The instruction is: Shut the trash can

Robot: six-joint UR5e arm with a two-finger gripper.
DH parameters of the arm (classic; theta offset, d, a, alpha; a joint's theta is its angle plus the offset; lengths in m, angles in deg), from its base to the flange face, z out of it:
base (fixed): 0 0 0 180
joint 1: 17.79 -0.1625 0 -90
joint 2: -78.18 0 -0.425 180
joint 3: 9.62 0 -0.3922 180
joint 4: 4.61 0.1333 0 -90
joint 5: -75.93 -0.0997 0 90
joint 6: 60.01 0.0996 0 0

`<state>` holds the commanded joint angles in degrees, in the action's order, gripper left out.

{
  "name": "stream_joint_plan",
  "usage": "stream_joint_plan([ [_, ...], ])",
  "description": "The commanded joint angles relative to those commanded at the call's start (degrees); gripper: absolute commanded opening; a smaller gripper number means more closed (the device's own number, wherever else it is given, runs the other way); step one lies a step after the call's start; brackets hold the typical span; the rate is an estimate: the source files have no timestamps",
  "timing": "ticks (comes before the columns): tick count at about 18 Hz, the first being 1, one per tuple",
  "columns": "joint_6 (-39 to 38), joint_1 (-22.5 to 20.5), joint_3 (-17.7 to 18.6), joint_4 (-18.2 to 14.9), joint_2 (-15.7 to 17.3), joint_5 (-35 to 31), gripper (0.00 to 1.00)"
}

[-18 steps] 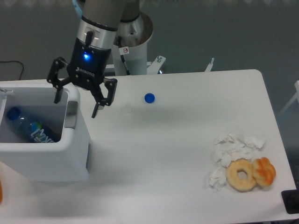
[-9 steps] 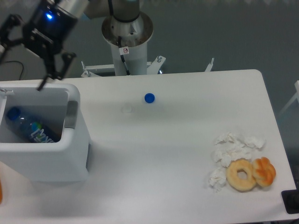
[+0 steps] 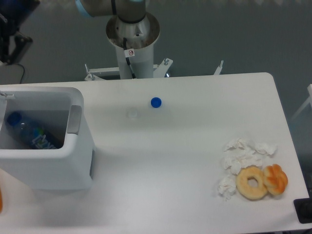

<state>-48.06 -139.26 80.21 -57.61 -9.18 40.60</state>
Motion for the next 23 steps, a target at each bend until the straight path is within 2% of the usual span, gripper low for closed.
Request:
stream_joint_plan([
  [6,5.0,-0.17,-0.09,-0.17,1.05,-0.62,1.0],
  [23,5.45,-0.35,0.7,-0.35,1.84,-0.53,1.0],
])
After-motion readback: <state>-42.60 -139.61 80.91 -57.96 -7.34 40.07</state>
